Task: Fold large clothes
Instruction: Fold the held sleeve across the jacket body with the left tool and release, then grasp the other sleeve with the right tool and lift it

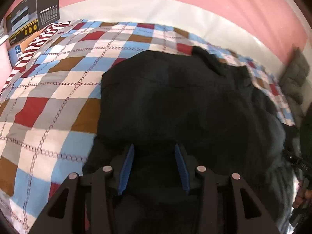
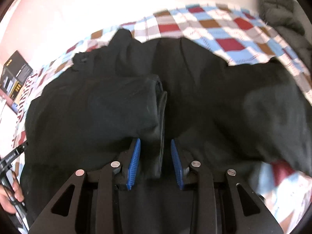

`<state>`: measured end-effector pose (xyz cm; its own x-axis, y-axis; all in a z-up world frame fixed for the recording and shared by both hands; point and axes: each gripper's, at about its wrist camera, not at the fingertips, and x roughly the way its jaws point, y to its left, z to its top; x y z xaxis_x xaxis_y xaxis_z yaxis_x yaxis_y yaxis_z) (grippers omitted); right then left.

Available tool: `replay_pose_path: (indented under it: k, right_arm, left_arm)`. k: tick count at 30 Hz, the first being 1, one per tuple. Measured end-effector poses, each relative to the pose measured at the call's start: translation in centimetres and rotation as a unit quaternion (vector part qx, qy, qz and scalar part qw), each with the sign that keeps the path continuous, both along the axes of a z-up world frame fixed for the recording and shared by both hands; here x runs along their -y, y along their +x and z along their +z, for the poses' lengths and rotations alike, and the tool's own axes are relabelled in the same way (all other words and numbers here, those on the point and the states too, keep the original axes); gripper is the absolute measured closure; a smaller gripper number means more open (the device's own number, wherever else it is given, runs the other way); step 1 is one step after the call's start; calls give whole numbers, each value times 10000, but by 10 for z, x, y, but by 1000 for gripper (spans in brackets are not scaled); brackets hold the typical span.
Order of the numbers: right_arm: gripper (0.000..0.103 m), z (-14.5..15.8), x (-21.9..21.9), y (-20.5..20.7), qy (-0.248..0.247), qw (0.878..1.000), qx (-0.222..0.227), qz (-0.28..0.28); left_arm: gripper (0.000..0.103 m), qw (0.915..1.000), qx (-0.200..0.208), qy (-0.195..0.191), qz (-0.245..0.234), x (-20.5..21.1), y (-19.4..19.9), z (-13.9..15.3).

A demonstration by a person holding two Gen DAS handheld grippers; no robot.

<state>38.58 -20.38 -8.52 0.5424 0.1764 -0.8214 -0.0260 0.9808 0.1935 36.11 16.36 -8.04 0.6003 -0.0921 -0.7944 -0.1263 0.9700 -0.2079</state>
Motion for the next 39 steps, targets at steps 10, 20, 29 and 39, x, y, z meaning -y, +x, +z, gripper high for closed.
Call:
replay_pose_path:
  k: [10, 20, 29, 39]
  right_arm:
    - [56, 42, 48, -111, 215, 9990, 353, -168]
    - [50, 44, 105, -196, 648, 9950, 236, -722]
    - [50, 40, 156, -212, 965, 9866, 260, -1292]
    - [33, 20, 227, -199, 1291, 9683, 329, -2111]
  left_arm:
    - [59, 9975, 342, -167, -598, 57, -119, 46]
    - [57, 9942, 250, -57, -1046, 114, -200, 67]
    - [57, 9905, 190, -14, -1359, 146, -210, 71]
    - [57, 9893, 172, 152, -1441, 168, -184, 63]
